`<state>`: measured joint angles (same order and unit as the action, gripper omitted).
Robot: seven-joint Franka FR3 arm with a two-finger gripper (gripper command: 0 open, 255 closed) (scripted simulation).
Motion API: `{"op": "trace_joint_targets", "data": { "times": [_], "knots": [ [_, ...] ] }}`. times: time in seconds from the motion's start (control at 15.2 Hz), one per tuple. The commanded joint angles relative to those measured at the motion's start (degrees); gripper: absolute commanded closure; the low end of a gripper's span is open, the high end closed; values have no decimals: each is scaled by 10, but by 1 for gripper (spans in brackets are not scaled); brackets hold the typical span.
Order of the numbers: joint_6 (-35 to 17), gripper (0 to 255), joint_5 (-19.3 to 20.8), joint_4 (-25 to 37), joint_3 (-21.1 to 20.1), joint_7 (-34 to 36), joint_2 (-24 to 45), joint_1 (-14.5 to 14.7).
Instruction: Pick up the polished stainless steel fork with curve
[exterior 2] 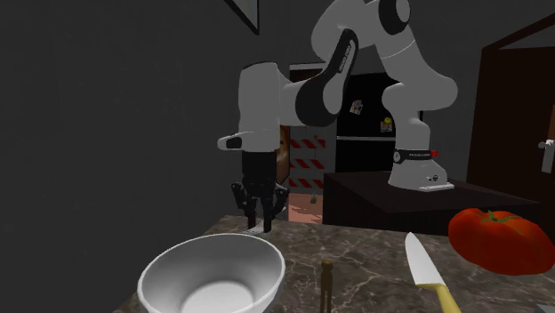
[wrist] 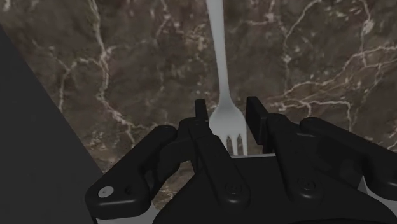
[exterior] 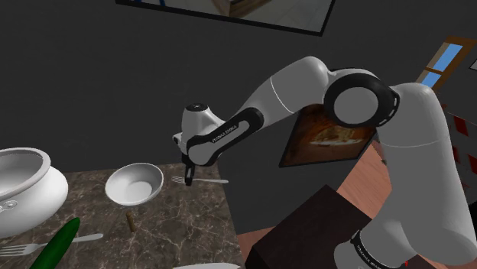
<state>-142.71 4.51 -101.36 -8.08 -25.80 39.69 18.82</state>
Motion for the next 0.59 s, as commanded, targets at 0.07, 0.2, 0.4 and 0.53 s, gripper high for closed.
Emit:
{"op": "trace_joint_targets", "data": {
  "times": [0.07, 0.2, 0.4, 0.53],
  "knots": [
    [13, 255, -2, -6, -2, -1, -19, -2],
    [23, 255, -4, -7, -4, -2, -30, -3],
    [39, 255, -6, -8, -6, -2, -47, -5],
    [39, 255, -6, -8, -6, -3, -48, -5]
  ]
}}
